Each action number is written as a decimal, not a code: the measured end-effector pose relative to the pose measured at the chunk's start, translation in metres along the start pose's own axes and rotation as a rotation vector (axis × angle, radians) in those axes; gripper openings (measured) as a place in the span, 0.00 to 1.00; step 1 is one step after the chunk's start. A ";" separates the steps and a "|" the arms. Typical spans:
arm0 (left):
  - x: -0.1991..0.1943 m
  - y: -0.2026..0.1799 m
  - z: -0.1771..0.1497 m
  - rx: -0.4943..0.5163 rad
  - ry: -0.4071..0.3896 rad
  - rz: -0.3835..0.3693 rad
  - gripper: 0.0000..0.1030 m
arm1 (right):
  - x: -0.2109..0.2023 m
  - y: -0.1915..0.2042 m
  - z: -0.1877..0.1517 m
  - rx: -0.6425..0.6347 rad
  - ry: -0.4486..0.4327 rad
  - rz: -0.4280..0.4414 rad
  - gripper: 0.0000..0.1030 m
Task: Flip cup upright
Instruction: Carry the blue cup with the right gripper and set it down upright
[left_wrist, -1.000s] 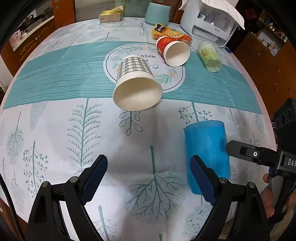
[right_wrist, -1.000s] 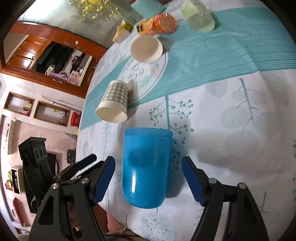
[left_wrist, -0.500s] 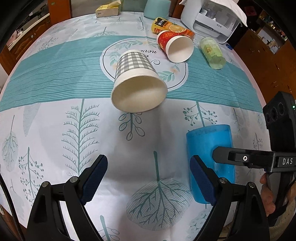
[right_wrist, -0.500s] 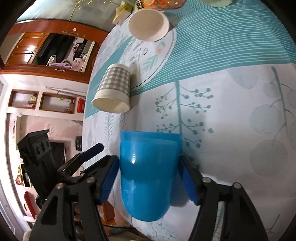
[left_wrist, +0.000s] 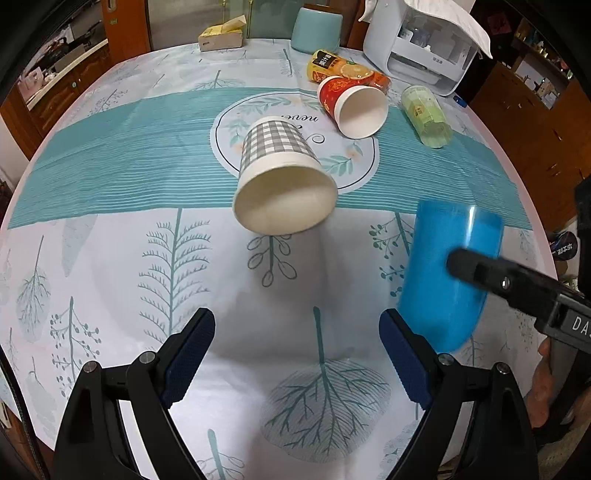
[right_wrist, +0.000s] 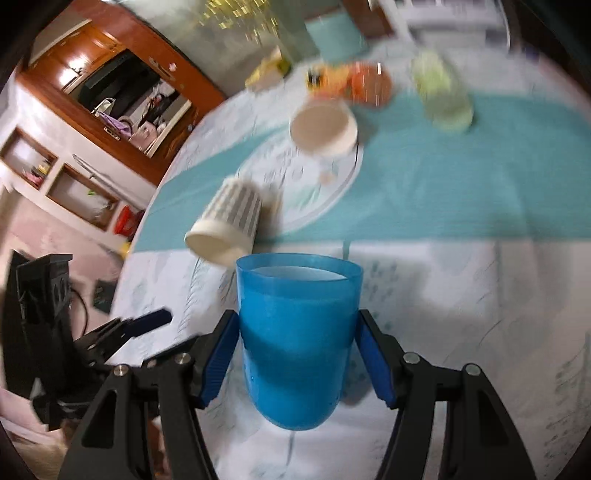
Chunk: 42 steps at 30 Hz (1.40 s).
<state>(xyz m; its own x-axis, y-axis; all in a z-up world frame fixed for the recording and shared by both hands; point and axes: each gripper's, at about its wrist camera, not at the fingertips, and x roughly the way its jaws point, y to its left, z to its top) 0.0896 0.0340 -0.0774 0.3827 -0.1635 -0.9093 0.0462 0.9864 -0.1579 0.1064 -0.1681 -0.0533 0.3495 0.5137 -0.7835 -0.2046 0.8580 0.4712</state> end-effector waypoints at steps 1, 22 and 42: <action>-0.001 -0.001 -0.002 -0.001 -0.006 0.001 0.87 | -0.003 0.003 -0.001 -0.017 -0.039 -0.010 0.62; -0.018 0.002 -0.051 0.012 -0.102 0.133 0.87 | -0.017 0.048 -0.071 -0.363 -0.331 -0.147 0.63; -0.026 0.013 -0.062 -0.062 -0.146 0.144 0.87 | -0.030 0.065 -0.092 -0.363 -0.345 -0.230 0.72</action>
<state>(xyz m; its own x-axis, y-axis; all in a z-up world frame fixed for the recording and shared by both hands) 0.0228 0.0495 -0.0796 0.5115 -0.0125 -0.8592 -0.0732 0.9956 -0.0581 -0.0014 -0.1269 -0.0363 0.6891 0.3342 -0.6430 -0.3685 0.9256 0.0862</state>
